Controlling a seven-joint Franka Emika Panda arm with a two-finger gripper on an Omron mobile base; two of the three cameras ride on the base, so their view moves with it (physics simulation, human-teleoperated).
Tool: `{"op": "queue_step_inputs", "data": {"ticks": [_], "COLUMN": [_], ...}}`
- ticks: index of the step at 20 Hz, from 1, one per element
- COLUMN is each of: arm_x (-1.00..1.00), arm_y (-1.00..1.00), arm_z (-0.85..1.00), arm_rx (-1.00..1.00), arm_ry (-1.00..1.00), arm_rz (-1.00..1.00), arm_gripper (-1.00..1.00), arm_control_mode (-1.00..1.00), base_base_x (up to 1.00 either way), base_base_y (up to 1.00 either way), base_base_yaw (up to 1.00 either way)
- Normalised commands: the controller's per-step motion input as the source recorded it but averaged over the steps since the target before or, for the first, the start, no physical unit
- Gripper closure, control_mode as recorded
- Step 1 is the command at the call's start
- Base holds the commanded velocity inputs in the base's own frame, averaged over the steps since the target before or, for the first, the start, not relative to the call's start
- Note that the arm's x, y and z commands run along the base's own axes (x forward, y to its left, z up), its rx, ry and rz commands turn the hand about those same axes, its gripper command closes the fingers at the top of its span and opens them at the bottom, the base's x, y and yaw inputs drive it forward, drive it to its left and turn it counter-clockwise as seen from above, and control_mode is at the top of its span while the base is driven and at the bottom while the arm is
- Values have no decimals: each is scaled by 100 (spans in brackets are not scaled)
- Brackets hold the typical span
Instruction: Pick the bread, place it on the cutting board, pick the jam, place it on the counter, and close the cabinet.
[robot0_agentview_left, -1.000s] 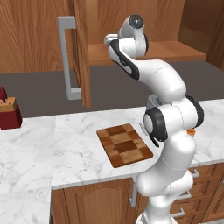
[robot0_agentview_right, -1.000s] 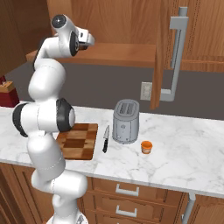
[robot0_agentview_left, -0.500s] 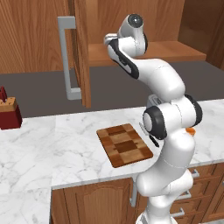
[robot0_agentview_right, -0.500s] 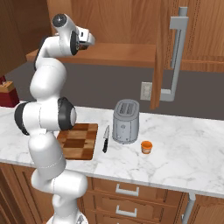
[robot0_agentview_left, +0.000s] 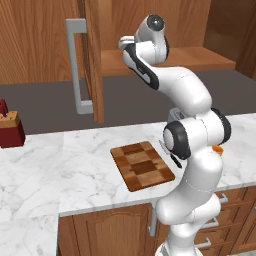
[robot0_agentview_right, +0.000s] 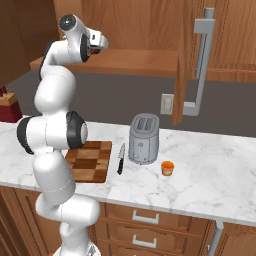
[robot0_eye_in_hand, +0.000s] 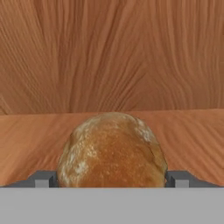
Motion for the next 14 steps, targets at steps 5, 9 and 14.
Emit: {"op": "queue_step_inputs", "data": {"ticks": [5, 9, 14], "arm_x": [-51, -70, -78], "arm_y": [-8, -11, -14], "arm_z": [3, 0, 0], "arm_rx": [0, 0, 0], "arm_ry": [-1, 0, -2], "arm_rz": [0, 0, 0], "arm_gripper": [100, 100, 100], "arm_control_mode": [-100, -100, -100], "base_base_x": [0, 0, 0], "base_base_y": [0, 0, 0], "base_base_yaw": [0, 0, 0]}}
